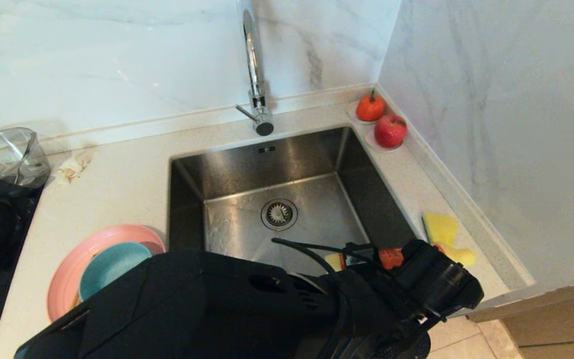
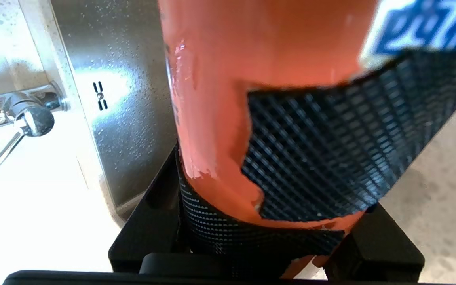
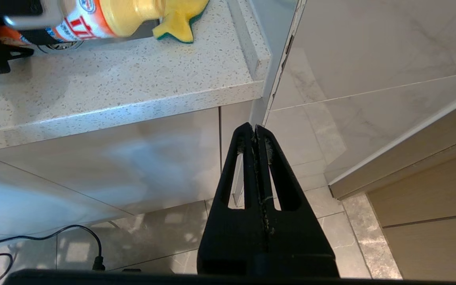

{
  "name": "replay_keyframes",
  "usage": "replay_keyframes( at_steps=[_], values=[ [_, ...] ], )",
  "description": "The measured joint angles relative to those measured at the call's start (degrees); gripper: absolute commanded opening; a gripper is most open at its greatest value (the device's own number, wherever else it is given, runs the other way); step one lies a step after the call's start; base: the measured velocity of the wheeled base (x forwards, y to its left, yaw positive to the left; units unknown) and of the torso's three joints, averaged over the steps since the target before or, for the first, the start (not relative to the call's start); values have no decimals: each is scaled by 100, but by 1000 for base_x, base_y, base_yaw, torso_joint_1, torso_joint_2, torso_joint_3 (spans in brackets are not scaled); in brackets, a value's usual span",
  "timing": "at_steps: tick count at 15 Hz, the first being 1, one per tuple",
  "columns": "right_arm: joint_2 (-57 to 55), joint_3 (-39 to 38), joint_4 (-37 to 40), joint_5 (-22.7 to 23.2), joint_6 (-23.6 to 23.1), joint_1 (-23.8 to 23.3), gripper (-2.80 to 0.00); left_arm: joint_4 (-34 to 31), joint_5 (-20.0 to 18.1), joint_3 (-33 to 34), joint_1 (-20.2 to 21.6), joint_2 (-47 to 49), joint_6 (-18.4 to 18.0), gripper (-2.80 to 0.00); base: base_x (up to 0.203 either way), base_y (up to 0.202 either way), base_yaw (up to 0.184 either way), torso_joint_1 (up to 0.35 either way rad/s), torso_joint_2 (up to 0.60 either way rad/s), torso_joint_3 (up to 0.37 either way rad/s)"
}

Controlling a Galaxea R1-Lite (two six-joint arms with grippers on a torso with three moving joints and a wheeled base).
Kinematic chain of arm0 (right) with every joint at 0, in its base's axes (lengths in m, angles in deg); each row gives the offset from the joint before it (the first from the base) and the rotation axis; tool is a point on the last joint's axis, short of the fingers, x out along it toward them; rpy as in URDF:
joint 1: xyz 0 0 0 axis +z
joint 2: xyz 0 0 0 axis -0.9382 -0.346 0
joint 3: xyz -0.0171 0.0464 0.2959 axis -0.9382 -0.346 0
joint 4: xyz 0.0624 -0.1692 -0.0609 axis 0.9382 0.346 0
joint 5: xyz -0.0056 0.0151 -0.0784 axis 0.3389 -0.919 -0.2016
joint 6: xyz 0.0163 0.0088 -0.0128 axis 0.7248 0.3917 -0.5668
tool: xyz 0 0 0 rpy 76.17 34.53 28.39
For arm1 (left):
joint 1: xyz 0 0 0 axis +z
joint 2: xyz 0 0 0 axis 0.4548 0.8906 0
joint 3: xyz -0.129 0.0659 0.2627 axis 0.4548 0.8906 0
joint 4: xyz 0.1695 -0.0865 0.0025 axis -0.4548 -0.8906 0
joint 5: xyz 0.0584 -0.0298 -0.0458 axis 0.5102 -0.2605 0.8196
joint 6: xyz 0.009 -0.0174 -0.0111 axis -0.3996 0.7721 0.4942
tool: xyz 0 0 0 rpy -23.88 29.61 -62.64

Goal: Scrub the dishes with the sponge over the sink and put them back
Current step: Squeeze it onto the sponge

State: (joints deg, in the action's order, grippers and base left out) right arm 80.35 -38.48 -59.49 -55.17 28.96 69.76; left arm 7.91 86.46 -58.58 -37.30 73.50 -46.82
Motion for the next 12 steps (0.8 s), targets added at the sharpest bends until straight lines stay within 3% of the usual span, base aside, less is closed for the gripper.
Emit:
replay_keyframes(
  at_steps=[7, 12],
  values=[
    [0, 0, -4, 0, -1, 0, -280, -570, 340, -181, 27, 39, -50, -280, 0, 0, 0, 0, 0, 0],
    [0, 0, -1, 0, 0, 0, -280, -1206, 392, -963, 60, 161, -182, -280, 0, 0, 0, 0, 0, 0]
  ],
)
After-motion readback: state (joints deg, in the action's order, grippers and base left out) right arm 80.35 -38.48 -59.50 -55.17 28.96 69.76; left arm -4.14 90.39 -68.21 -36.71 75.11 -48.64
